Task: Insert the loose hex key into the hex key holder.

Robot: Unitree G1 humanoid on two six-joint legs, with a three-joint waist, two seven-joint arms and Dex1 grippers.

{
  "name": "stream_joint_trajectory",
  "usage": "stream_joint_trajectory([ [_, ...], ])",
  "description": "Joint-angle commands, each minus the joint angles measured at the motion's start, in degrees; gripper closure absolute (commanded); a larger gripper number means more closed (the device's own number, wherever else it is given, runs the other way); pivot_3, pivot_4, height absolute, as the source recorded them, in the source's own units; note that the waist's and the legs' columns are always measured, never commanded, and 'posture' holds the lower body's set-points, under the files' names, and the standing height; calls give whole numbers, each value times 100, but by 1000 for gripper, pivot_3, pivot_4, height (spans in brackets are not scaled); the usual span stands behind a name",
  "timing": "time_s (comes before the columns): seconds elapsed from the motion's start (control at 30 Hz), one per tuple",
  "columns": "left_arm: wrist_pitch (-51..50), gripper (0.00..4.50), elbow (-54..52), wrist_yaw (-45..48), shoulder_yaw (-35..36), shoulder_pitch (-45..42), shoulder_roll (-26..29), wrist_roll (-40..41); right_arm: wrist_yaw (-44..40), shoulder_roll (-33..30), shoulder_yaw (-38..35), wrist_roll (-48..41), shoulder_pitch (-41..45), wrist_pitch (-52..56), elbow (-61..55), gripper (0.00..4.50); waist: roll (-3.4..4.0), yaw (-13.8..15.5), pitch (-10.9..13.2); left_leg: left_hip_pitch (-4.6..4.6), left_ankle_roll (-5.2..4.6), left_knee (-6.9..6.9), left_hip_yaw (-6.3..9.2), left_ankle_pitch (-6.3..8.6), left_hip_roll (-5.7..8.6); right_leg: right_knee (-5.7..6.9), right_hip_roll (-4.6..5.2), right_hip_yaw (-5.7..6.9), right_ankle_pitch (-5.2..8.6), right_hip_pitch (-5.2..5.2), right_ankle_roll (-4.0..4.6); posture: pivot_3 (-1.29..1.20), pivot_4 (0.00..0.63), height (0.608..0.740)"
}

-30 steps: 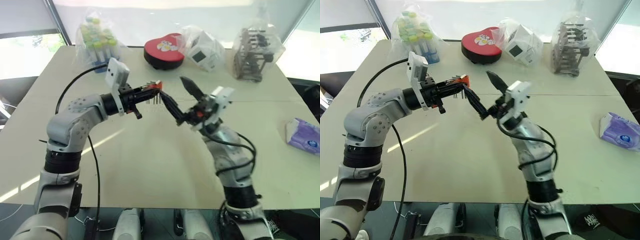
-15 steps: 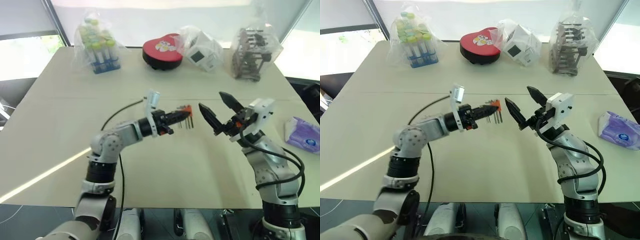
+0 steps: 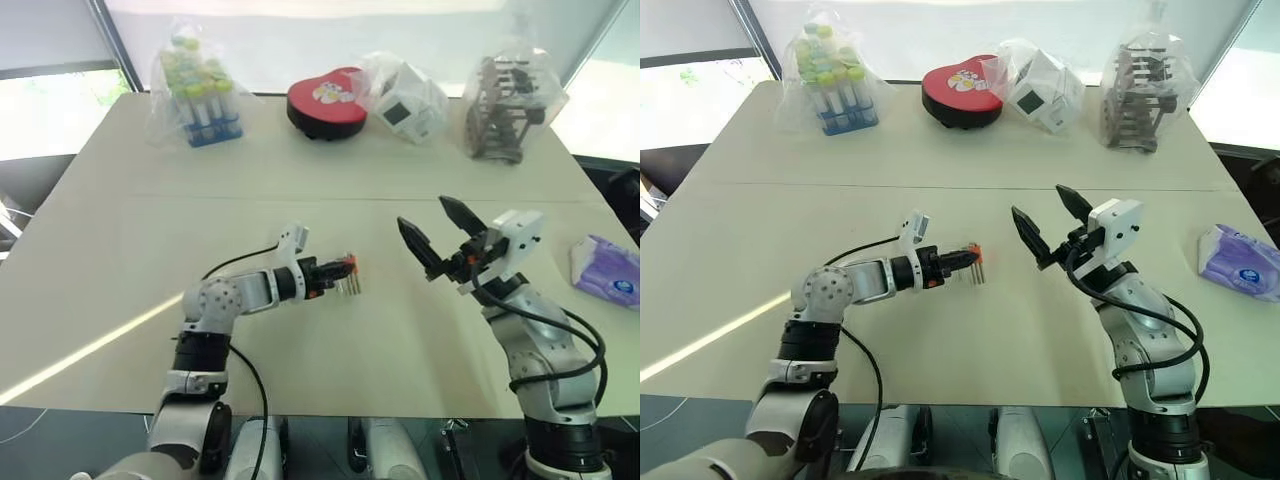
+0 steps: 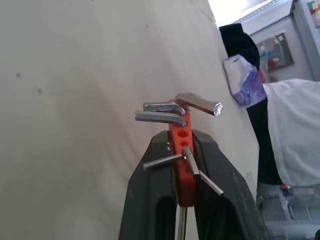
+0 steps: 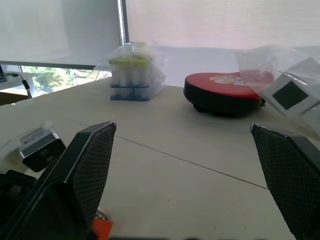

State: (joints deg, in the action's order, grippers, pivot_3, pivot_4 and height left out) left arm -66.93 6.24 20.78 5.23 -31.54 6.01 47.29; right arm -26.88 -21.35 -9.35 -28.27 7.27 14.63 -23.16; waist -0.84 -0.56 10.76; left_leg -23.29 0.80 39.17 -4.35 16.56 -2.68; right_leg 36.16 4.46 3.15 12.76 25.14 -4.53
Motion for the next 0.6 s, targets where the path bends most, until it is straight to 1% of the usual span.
stream_joint_trajectory([
  [0.03, -63, 2097, -379, 86, 50, -9, 121, 55, -15, -29, -10, 43, 82, -128, -223, 0, 0, 1, 0, 0, 0, 0, 0, 0, 0, 0, 0, 0, 0, 0, 0, 0, 150, 740],
  [0.17, 6, 79, -1290, 574, -236, 146, 808, -14, -195, -184, 7, 98, 198, -117, -139, 0, 1, -19, 0, 1, 0, -1, -1, 0, -1, 1, 0, -1, 0, 1, 0, 0, 150, 740],
  [0.27, 225, 30, -1865, 1106, -459, 293, 1475, -97, -540, -545, -26, 94, 292, -31, -40, 0, 5, -8, -3, 2, 0, -2, -1, 0, -2, 2, 0, -1, 1, 1, 1, 0, 150, 740],
  [0.33, 394, 30, -2176, 1524, -518, 400, 1937, -104, -940, -978, -31, 32, 330, 152, 34, 0, 5, -3, -3, 2, 0, -1, -2, 0, -2, 0, 0, -1, 1, 0, 2, 0, 150, 740],
  [0.43, 699, 30, -2624, 2277, -481, 557, 2669, -58, -1863, -1928, 25, 11, 294, 412, 138, 0, 4, 16, -2, -1, 0, 0, -2, 0, -1, -4, 2, -1, 3, 1, 5, 0, 150, 740],
  [0.53, 893, 30, -2907, 2851, -200, 666, 3353, 79, -2887, -2988, 49, 120, 271, 437, 362, 0, 4, 22, -2, -1, -2, -1, -2, 1, -1, -8, 4, 0, 11, -1, 20, 0, 150, 740],
  [0.6, 1003, 30, -2963, 3088, -72, 715, 3698, 67, -3375, -3462, 42, 174, 327, 362, 568, 0, 3, 18, -2, -1, -2, 0, -4, 2, -1, -8, 4, 0, 12, 0, 22, 0, 150, 740],
])
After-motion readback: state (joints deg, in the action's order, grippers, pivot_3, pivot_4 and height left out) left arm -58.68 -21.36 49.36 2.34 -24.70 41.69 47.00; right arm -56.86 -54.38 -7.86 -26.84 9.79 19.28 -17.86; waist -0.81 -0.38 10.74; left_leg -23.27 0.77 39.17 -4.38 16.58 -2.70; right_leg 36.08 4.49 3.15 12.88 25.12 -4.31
